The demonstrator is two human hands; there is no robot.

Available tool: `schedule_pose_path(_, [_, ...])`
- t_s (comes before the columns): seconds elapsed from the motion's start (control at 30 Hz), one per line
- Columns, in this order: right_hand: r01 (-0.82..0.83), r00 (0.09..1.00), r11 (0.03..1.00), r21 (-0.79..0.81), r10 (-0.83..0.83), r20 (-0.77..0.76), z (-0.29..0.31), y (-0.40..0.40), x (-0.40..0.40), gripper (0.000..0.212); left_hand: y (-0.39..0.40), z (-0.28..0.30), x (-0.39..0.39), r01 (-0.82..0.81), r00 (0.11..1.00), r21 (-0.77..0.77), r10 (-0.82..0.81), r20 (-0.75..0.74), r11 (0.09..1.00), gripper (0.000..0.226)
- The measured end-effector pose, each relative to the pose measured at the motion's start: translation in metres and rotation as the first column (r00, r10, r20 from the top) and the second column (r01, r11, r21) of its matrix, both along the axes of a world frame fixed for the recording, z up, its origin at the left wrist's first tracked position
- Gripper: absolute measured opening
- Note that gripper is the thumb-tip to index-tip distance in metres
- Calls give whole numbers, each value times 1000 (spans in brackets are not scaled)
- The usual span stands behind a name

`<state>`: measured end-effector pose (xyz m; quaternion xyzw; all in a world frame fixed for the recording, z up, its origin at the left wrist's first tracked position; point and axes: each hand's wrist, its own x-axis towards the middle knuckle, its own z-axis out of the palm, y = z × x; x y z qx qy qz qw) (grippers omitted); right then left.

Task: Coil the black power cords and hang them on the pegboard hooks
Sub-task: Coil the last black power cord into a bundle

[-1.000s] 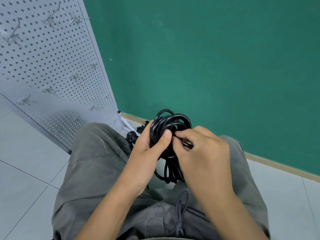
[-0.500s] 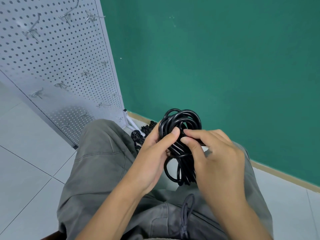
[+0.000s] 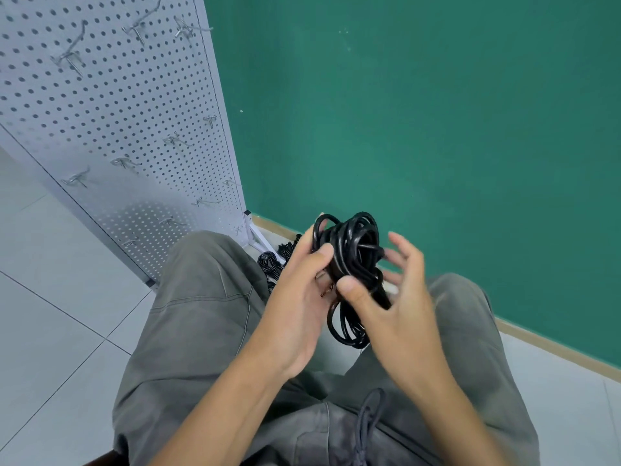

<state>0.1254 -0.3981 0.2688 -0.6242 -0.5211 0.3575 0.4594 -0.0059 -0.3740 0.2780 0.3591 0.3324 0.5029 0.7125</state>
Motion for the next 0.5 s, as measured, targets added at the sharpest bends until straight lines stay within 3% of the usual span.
schedule_pose_path(0.1, [-86, 993, 994, -66, 91, 76, -14, 8, -6, 91, 4, 3, -1, 51, 997, 14, -50, -64, 999, 39])
schedule_pose_path(0.17, [-60, 996, 996, -71, 64, 55, -21, 18, -3, 74, 12, 2, -3, 78, 968, 72, -58, -245, 994, 39])
schedule_pose_path(0.23, [-87, 996, 993, -75, 85, -20, -26, 28, 2, 48, 24, -4, -11, 112, 857, 200, 8, -516, 973, 37])
schedule_pose_path(0.33, [-190, 964, 978, -83, 170, -205, -26, 44, 10, 33, 50, -10, -24, 224, 566, 376, 195, -801, 899, 48])
schedule_pose_path(0.4, [-248, 940, 962, -114, 211, -269, -26, 56, 15, 28, 67, -8, -28, 220, 432, 443, 320, -843, 869, 45])
schedule_pose_path(0.5, [-345, 888, 923, -171, 262, -377, -28, 76, 22, 30, 89, -5, -30, 176, 377, 504, 415, -828, 846, 36])
